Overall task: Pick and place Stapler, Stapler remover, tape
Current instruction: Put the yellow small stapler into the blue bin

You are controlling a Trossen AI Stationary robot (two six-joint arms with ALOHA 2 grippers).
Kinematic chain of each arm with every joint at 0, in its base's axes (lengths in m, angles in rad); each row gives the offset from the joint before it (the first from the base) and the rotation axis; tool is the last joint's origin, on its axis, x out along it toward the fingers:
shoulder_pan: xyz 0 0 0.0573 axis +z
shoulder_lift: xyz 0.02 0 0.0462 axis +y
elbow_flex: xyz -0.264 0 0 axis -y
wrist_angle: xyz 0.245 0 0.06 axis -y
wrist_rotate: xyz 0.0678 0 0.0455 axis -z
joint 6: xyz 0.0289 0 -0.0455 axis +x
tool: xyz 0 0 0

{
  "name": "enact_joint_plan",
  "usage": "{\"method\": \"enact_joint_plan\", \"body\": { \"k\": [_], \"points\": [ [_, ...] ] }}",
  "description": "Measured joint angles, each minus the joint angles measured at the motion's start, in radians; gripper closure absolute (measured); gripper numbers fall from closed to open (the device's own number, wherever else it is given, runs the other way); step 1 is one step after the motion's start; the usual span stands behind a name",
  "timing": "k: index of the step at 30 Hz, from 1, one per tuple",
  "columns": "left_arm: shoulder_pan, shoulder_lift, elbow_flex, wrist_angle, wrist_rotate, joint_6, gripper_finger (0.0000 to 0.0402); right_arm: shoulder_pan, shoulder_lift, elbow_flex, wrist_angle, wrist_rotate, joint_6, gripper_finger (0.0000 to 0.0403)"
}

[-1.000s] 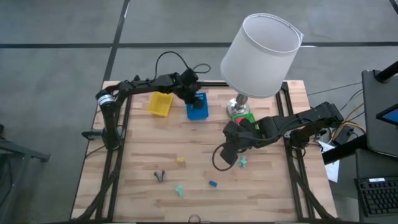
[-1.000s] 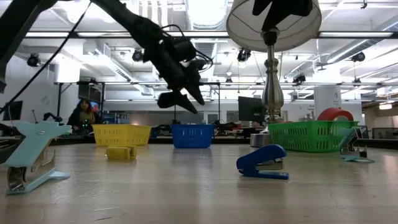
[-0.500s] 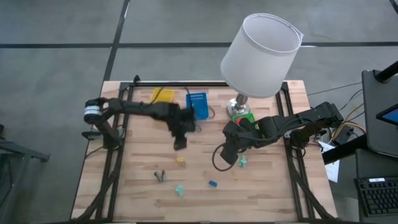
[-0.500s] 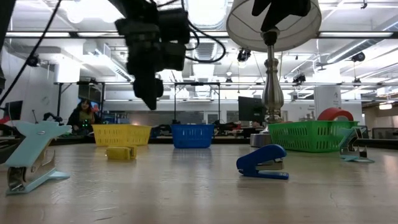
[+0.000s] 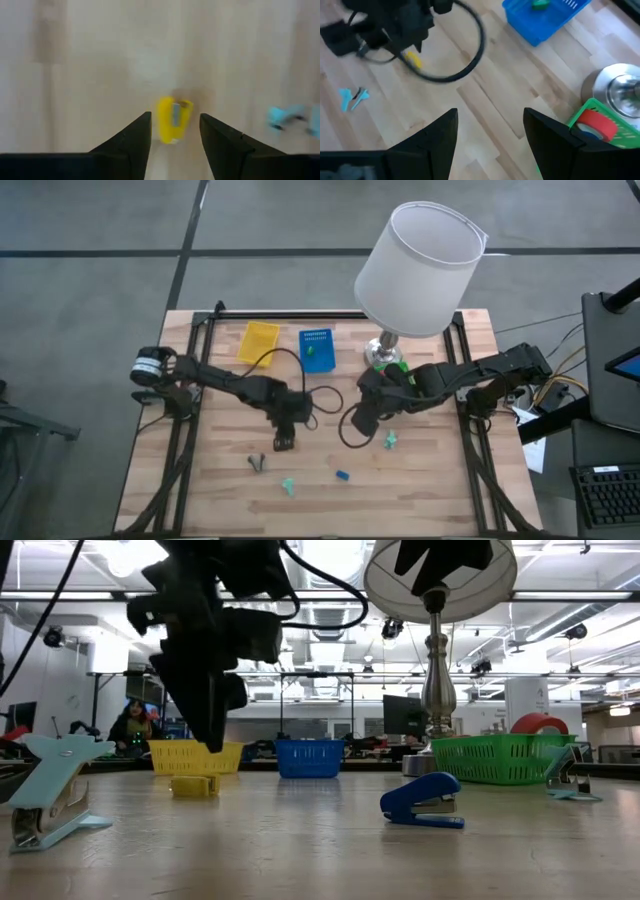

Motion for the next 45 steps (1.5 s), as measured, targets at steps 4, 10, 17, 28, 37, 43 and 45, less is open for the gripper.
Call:
{"method": "enact_joint_plan", "body": {
  "k": [4,10,17,28,37,43,45],
  "points": [
    [-0.034,0.000,-0.001,-0.002,-0.168,-0.053,0.0194,-0.001,0.000,0.000,0.002,0.029,0.026,0.0184],
    [-0.055,0.000,-0.001,-0.004,-0.028,-0.023,0.0166,-0.001,0.000,0.000,0.004,0.033,0.041,0.0184],
    [-0.078,0.000,-0.053,0.047,-0.059,-0.027,0.0165,0.000,0.000,0.000,0.005,0.035,0.036,0.0184],
    [-0.091,0.002,-0.085,0.103,-0.127,-0.002,0.0167,0.000,0.000,-0.001,0.023,0.036,0.022,0.0184],
    [-0.101,0.004,-0.134,0.184,-0.128,0.002,0.0167,0.000,0.000,-0.006,0.025,0.035,0.023,0.0184],
    [-0.101,0.004,-0.147,0.209,-0.147,0.007,0.0175,0.000,0.000,-0.006,0.026,0.035,0.025,0.0184],
    [-0.101,0.004,-0.148,0.225,-0.154,0.009,0.0184,0.000,0.000,-0.006,0.027,0.035,0.025,0.0184]
  ]
}}
